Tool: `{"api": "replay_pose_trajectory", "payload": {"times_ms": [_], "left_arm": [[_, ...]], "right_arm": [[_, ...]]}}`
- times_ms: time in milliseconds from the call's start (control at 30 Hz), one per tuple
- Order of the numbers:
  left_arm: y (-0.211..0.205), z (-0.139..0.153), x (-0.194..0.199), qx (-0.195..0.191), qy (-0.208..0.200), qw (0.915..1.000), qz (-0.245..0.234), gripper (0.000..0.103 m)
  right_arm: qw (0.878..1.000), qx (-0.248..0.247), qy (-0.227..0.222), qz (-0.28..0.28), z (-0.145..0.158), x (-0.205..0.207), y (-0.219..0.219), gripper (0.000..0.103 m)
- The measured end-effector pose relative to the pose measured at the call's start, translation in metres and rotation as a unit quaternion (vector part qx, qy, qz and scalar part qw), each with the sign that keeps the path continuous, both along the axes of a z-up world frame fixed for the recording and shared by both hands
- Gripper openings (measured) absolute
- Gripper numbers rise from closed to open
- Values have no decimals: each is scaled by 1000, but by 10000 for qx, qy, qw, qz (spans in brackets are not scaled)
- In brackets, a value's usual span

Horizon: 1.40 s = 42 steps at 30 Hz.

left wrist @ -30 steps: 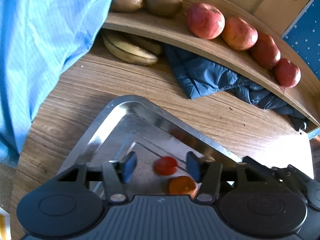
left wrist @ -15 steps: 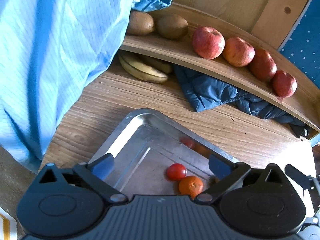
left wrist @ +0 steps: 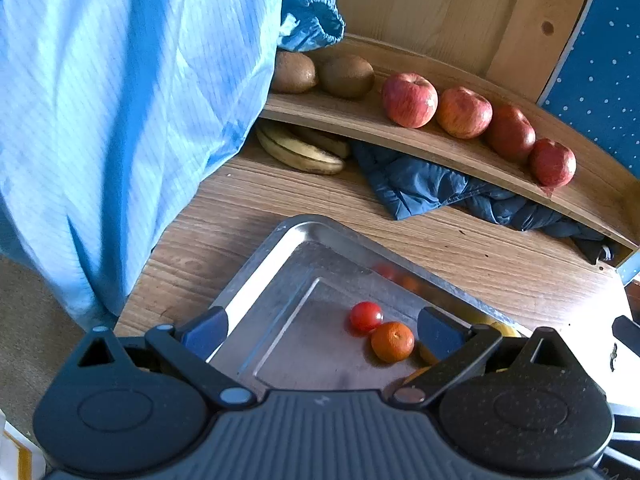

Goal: Organize fruits

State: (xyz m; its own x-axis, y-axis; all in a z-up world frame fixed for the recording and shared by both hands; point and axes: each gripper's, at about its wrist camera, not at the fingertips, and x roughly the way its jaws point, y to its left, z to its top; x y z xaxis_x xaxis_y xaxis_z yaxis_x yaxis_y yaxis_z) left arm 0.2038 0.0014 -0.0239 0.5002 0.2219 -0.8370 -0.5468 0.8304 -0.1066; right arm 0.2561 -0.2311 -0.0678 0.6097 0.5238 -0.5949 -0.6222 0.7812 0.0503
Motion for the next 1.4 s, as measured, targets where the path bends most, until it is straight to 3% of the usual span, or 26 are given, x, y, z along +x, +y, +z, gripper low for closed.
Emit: {"api": "replay_pose_trajectory", "payload": {"times_ms": [867, 1400], "left_arm": [[-21, 25, -68, 344, -292, 9980, -442, 103], [-9, 18, -98, 360, -425, 9937, -969, 103]], "right_arm": [[9987, 340, -114, -369, 17, -60, -29, 102], [9962, 235, -56, -838, 17, -101, -23, 102]]}}
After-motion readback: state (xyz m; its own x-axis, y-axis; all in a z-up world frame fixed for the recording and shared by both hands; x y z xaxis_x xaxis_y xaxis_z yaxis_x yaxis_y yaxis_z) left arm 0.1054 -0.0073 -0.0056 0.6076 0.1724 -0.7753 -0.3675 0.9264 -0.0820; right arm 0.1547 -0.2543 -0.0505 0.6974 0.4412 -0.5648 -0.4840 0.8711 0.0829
